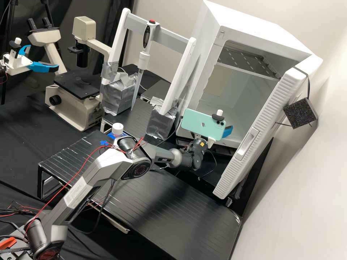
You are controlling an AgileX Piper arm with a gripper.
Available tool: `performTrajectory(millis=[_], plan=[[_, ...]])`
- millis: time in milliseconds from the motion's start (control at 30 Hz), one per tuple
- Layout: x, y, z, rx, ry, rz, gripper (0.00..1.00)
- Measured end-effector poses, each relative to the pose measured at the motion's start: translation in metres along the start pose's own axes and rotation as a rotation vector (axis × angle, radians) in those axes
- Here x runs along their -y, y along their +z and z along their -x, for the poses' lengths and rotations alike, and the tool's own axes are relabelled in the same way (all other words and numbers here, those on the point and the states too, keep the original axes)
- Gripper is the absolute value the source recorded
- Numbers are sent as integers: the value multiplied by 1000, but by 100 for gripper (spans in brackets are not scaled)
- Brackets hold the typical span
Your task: Move the petri dish to the microscope
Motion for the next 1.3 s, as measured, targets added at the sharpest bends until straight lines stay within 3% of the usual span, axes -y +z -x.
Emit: performTrajectory(millis=[833,1100,1300], plan=[[0,0,0,0,0,0,0],[9,3,9,16,-15,-38,0],[-2,-1,31,-7,6,-50,0]])
